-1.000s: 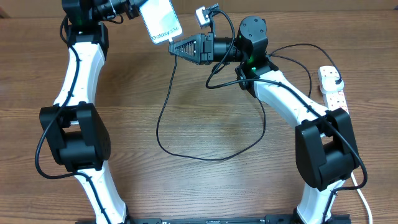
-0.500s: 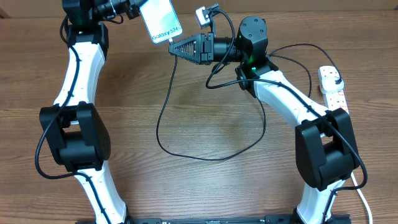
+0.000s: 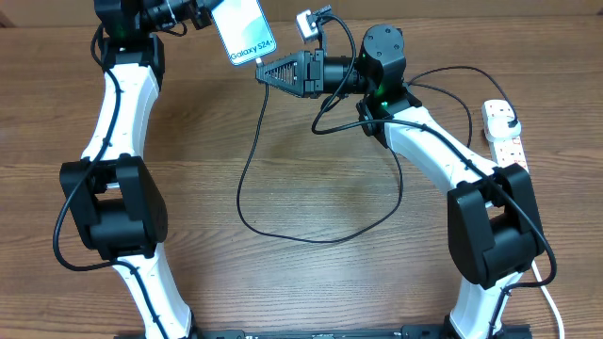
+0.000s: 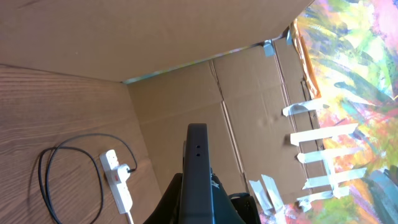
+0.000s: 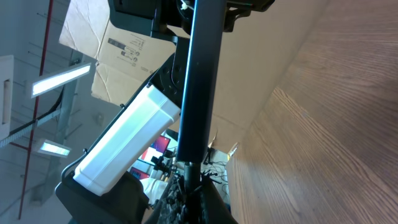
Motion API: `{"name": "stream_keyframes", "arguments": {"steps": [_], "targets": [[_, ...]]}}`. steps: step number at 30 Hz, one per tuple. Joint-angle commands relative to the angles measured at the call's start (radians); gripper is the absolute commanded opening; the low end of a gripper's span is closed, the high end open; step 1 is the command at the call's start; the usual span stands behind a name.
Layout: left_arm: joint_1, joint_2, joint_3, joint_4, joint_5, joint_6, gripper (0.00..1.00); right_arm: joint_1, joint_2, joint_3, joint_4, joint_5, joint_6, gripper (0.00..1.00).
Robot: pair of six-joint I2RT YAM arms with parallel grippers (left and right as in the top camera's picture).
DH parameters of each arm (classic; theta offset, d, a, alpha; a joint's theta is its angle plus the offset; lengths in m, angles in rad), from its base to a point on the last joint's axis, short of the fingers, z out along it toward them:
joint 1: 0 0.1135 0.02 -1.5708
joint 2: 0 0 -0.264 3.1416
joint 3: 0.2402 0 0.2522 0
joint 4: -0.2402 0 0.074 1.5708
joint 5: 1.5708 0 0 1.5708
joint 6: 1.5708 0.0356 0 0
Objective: Plug charger to phone and switch on socket
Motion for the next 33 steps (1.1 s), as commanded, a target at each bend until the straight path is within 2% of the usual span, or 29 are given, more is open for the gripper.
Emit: {"name": "stream_keyframes", "arguments": {"steps": [1,33], "targets": [[-0.016,-0.016,0.020,0.011,-0.003,0.013,0.04,-0.003,0.002,0.023,0.010,0.006,0.004,0.04],[-0.021,-0.016,0.020,0.011,0.020,0.038,0.04,-0.003,0.002,0.023,0.010,0.019,0.016,0.04]]}}
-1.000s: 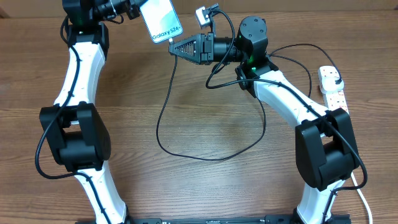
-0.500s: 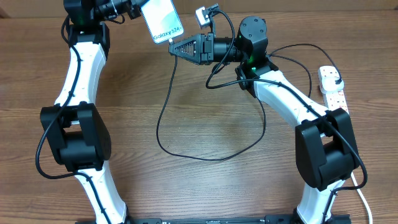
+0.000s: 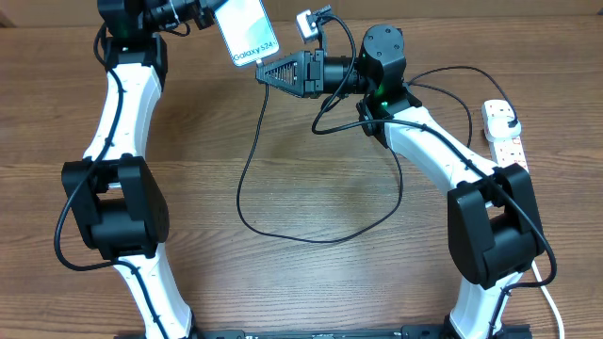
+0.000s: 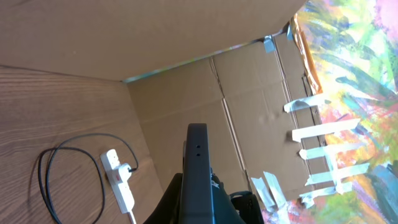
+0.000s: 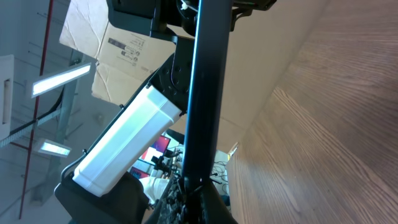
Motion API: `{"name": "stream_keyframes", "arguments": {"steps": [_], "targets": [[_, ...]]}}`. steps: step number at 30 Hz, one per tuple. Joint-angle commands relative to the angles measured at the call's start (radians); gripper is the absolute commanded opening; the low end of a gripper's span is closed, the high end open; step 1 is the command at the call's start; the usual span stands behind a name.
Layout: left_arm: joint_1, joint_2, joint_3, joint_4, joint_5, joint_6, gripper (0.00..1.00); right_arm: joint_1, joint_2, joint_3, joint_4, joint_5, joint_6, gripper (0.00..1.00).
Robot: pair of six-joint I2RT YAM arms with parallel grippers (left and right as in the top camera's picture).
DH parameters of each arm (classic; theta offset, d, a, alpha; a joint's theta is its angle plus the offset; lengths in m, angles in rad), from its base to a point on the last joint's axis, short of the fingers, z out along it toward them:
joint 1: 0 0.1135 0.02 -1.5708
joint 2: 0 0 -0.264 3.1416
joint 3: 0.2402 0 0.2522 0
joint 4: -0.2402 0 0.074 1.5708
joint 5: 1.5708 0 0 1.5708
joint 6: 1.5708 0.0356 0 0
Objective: Plug charger to phone and switch on socket
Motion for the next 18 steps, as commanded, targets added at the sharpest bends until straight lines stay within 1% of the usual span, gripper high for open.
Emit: {"name": "stream_keyframes", "arguments": {"steps": [1,8,18], "targets": [[-0.010,-0.016,0.020,0.011,0.019,0.019,0.04,-0.003,0.002,0.023,0.009,0.023,0.021,0.04],[-0.010,-0.016,0.020,0.011,0.038,0.021,0.04,-0.003,0.002,0.023,0.009,0.030,0.032,0.04],[-0.016,-0.016,0.020,0.011,0.128,0.056,0.04,-0.003,0.002,0.023,0.009,0.045,0.050,0.04]]}}
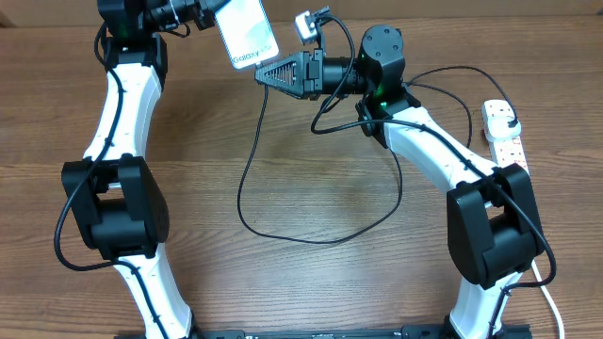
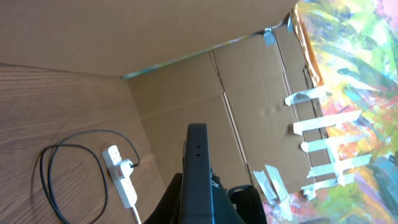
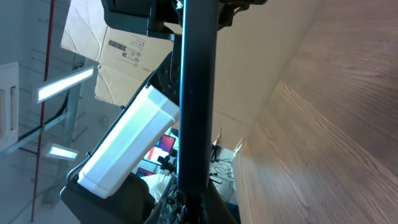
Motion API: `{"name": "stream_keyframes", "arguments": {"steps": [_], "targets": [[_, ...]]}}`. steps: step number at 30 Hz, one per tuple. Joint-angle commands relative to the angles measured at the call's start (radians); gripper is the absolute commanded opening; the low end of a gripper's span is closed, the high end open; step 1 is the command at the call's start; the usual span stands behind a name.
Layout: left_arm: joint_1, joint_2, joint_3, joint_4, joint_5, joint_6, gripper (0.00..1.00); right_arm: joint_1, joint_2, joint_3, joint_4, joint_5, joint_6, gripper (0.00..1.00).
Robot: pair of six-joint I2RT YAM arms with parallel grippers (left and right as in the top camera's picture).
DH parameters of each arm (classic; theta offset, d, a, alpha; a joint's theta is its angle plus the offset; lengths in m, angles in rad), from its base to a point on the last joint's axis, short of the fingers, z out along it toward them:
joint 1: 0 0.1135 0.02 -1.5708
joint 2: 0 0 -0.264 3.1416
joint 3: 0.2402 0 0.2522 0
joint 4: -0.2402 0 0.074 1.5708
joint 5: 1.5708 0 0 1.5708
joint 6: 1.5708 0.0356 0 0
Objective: Plug charger to phone and switch on socket
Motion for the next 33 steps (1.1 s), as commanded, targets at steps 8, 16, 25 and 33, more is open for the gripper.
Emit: {"name": "stream_keyframes", "arguments": {"steps": [8,16,25,33], "targets": [[-0.039,-0.016,0.020,0.011,0.155,0.084,0.04,-0.006,0.002,0.023,0.011,0.063,0.008,0.04],[-0.042,-0.016,0.020,0.011,0.179,0.089,0.04,-0.007,0.002,0.023,0.016,0.066,0.007,0.04],[-0.041,-0.016,0.020,0.010,0.190,0.099,0.04,-0.007,0.002,0.023,0.015,0.051,0.003,0.15],[-0.019,-0.016,0.020,0.010,0.191,0.126,0.04,-0.007,0.002,0.023,0.015,0.020,-0.024,1.00]]}}
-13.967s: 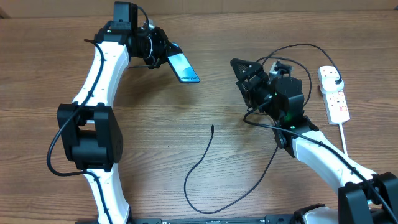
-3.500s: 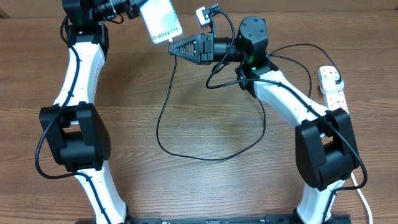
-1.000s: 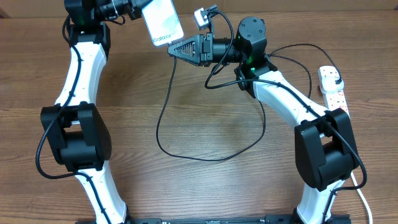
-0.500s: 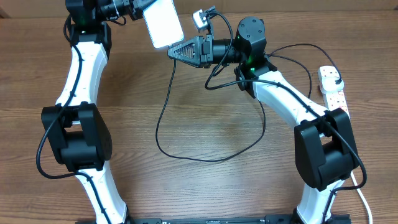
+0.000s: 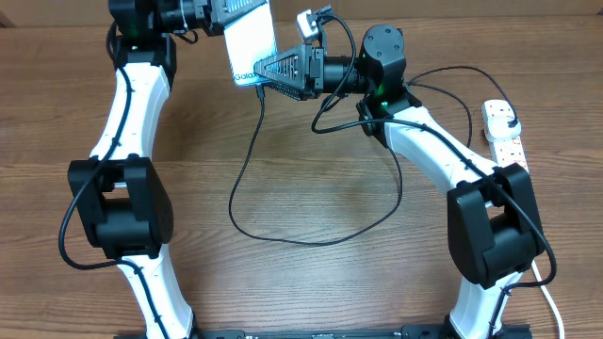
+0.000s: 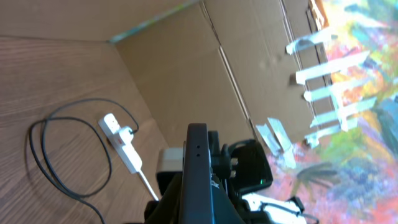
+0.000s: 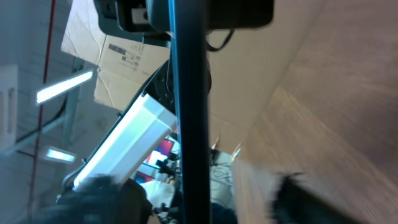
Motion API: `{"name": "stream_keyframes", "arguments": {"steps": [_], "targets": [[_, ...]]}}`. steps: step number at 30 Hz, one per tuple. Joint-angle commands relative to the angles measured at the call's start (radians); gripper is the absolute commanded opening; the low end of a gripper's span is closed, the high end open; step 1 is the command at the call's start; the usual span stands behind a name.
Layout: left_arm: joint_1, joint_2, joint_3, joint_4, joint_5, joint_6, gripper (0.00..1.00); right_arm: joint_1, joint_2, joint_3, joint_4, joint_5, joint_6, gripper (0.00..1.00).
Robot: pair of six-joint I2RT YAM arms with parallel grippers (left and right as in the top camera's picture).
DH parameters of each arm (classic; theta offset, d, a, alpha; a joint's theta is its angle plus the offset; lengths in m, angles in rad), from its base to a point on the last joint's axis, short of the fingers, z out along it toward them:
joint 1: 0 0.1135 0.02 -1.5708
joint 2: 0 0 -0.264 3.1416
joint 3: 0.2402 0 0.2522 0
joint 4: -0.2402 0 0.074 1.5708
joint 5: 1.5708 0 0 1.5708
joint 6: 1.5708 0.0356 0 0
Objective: Plug charger to phone and switch on socket
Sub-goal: 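Open the right gripper and pull it back right from the phone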
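Observation:
The white phone [image 5: 247, 36] is held up at the table's far edge, with my left gripper [image 5: 219, 13] shut on its upper end. The left wrist view shows it as a dark edge [image 6: 198, 177]. My right gripper [image 5: 262, 72] is shut on the charger plug, its tip against the phone's lower end; the plug itself is hidden there. The black cable [image 5: 247, 160] hangs from that spot and loops over the table. The right wrist view is blurred, with the phone's edge [image 7: 189, 112] as a dark bar. The white socket strip [image 5: 504, 132] lies at the far right.
A cardboard wall [image 6: 186, 68] stands behind the table. The cable's loop [image 5: 311, 235] lies across the middle of the wooden table [image 5: 311, 292] and runs up to the socket strip, where a plug [image 5: 506, 117] sits. A white lead [image 5: 551, 301] leaves the strip toward the front.
The left gripper has brought the phone to the right and lower, so its lower end now meets the right gripper's tip. The cable's upper end shifted with it. The right arm barely moved.
At first the phone was held up at the far left with a small gap to the right gripper's tip, which held the charger plug. Over the following moments the phone tilted slightly. Now that gap has closed and the plug end sits at the phone's bottom edge.

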Motion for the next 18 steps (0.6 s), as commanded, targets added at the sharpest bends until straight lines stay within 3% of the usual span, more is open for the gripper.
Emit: {"name": "stream_keyframes", "arguments": {"steps": [1,12,18], "targets": [[0.014,-0.016,0.017,0.008,0.037,0.042,0.04,-0.004,0.001,0.023,0.004,0.005,-0.021,1.00],[0.035,-0.016,0.017,0.007,0.053,0.053,0.04,-0.062,0.001,0.022,-0.018,0.001,-0.040,1.00],[0.041,-0.016,0.017,0.003,0.052,0.053,0.04,-0.125,0.001,0.022,-0.208,0.047,-0.107,1.00]]}}
